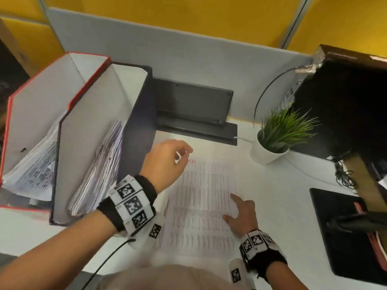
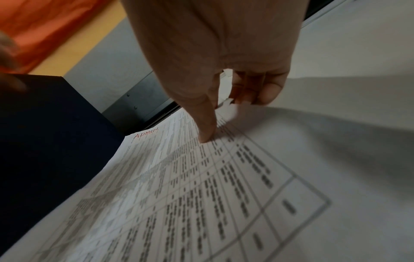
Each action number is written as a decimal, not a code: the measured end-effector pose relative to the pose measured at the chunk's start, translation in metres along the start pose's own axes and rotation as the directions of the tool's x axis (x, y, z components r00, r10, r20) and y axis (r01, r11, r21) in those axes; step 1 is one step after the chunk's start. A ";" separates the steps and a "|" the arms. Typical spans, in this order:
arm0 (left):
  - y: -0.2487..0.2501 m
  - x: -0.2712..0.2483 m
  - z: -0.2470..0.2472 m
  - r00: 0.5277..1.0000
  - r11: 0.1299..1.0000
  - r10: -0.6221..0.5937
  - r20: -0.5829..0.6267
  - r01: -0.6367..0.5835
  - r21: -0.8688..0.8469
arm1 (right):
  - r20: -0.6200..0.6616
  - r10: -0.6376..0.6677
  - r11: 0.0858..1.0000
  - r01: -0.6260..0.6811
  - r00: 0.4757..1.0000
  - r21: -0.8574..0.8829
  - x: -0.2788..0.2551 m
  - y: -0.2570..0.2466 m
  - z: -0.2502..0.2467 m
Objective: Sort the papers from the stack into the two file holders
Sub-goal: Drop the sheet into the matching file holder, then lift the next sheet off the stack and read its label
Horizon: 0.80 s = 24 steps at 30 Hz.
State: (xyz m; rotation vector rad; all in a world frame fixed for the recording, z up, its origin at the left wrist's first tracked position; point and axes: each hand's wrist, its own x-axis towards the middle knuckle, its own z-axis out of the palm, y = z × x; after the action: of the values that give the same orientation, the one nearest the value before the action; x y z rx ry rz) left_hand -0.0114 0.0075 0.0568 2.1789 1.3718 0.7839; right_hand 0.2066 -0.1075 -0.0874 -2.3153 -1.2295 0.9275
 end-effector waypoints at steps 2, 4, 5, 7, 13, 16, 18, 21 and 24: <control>-0.023 -0.002 0.037 0.963 0.980 -0.191 0.190 0.178 0.086 | 0.012 0.010 1.000 -0.011 1.000 0.021 -0.002 0.000 0.000; -0.045 -0.006 0.061 0.862 0.915 -0.402 0.307 0.365 0.173 | 0.022 0.019 0.999 -0.020 1.000 0.041 -0.003 -0.001 -0.001; -0.054 -0.009 0.070 0.808 0.872 -0.490 0.326 0.455 0.184 | 0.027 0.020 0.999 -0.022 0.999 0.044 -0.004 -0.001 -0.001; -0.065 -0.014 0.083 0.745 0.801 -0.594 0.302 0.580 0.145 | 0.035 0.022 0.999 -0.023 0.999 0.039 -0.005 -0.001 -0.002; -0.073 -0.010 0.090 0.733 0.755 -0.654 0.187 0.649 0.095 | 0.036 0.030 0.999 -0.029 0.999 -0.018 -0.009 -0.002 -0.001; -0.077 -0.008 0.092 0.739 0.761 -0.642 0.204 0.646 0.057 | -0.005 0.016 0.992 -0.017 1.000 -0.127 -0.008 -0.009 -0.002; -0.078 -0.007 0.093 0.758 0.772 -0.626 0.184 0.635 0.012 | 0.005 -0.061 0.990 0.061 0.998 -0.130 -0.005 -0.013 -0.003; -0.079 -0.008 0.097 0.804 0.823 -0.561 0.196 0.568 0.023 | 0.106 -0.133 0.985 0.144 0.985 -0.096 0.000 -0.017 -0.004; -0.075 -0.011 0.096 0.861 0.885 -0.465 0.207 0.450 0.119 | 0.095 -0.160 0.986 0.163 0.983 -0.027 0.003 -0.016 -0.005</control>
State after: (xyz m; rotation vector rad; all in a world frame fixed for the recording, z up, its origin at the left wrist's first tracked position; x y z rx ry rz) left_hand 0.0001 0.0213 -0.0644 1.8009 1.7129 0.2978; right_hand 0.2019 -0.0957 -0.0759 -2.1810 -1.4578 0.9734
